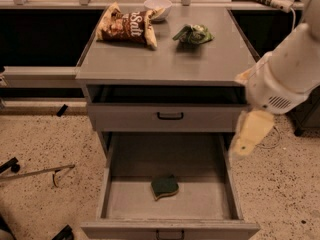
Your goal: Pick sponge from middle drawer and place on counter
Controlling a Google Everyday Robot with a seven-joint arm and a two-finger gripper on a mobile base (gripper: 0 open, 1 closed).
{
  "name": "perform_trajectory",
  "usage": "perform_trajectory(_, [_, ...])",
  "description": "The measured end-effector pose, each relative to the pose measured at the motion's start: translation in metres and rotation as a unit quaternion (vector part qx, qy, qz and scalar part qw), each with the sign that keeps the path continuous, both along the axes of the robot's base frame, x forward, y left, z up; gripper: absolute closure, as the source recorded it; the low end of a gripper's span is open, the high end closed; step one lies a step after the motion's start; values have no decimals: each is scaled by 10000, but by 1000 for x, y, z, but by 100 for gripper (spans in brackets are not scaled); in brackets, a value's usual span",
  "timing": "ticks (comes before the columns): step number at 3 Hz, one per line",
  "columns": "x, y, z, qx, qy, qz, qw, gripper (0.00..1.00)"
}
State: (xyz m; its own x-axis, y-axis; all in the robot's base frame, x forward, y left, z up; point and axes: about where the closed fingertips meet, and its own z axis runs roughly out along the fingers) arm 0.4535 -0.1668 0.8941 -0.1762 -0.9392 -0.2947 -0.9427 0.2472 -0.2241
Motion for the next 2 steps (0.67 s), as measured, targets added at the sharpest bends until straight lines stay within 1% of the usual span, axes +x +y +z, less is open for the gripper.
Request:
perform_trajectory(1, [11,27,-80,169,179,-71,9997,0])
perform_trajectory(2, [24,32,-83,270,-84,-126,9995,0])
